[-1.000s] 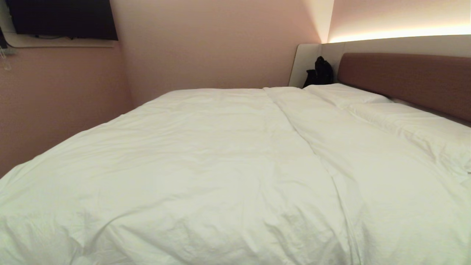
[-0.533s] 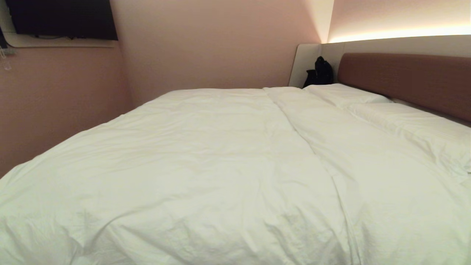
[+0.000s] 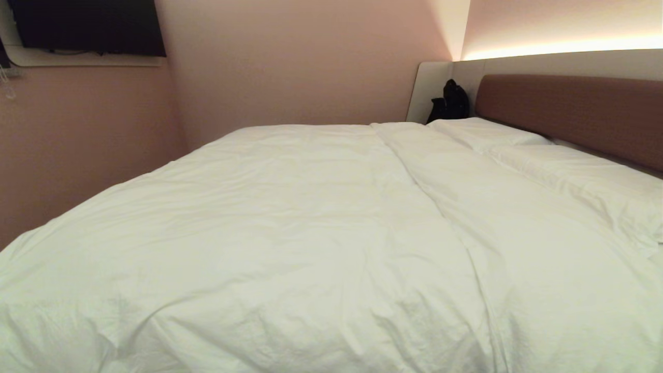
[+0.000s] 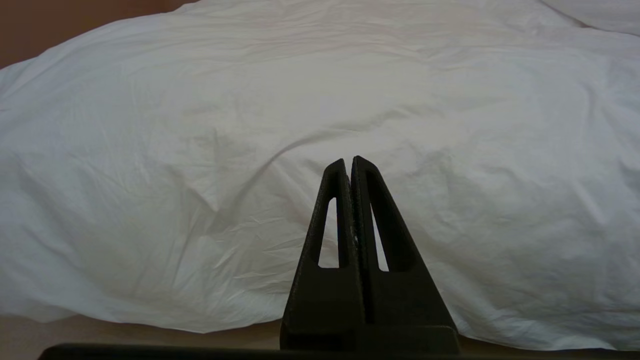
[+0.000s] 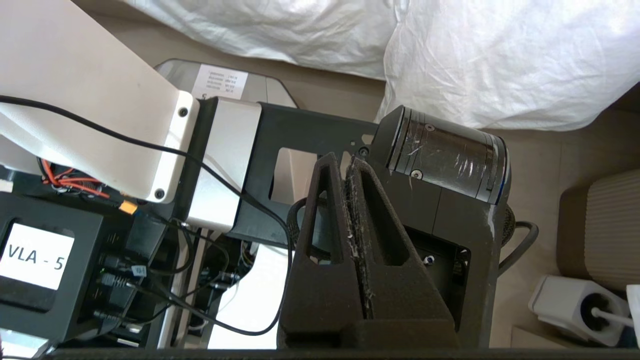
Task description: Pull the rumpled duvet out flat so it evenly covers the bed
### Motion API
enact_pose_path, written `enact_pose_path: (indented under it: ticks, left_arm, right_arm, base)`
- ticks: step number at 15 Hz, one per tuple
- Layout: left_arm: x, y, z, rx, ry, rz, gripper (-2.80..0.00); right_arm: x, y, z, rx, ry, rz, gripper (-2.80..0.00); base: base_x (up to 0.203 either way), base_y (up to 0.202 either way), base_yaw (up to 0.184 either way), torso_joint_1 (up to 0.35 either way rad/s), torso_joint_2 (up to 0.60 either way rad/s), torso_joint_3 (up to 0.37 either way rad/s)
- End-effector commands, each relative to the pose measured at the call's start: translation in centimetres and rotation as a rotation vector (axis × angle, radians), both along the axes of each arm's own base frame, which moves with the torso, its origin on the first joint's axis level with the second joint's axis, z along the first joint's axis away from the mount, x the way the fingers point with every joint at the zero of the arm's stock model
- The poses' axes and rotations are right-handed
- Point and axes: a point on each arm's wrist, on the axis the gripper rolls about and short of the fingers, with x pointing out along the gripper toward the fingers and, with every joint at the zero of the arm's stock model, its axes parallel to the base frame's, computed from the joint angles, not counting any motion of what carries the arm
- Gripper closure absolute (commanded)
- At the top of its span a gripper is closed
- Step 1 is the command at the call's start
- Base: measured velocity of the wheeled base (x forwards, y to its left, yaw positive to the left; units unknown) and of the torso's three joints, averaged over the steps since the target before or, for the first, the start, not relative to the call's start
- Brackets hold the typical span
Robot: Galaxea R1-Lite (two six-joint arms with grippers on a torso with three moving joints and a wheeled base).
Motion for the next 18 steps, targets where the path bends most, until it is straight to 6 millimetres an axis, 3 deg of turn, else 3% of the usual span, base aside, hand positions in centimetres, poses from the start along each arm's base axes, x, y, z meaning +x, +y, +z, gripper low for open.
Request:
enact_pose_path:
  ticks: [1, 12, 18]
  left_arm:
    - [0.0, 0.0, 0.0, -0.001, 0.000, 0.000, 0.00]
    - [0.0, 0.0, 0.0, -0.001, 0.000, 0.000, 0.00]
    - [0.0, 0.0, 0.0, -0.001, 0.001, 0.000, 0.00]
  right_arm:
    - [-0.4, 0.1, -0.4, 0.003, -0.015, 0.001, 0.00]
    - [-0.4, -0.8, 0.4, 0.059, -0.080, 0.002, 0.00]
    - [-1.4, -1.9, 0.2, 0.078, -0.149, 0.059, 0.00]
  base:
    - [0.000, 0.000, 0.000, 0.000, 0.00, 0.000]
    - [0.000, 0.000, 0.000, 0.000, 0.00, 0.000]
    - [0.000, 0.000, 0.000, 0.000, 0.00, 0.000]
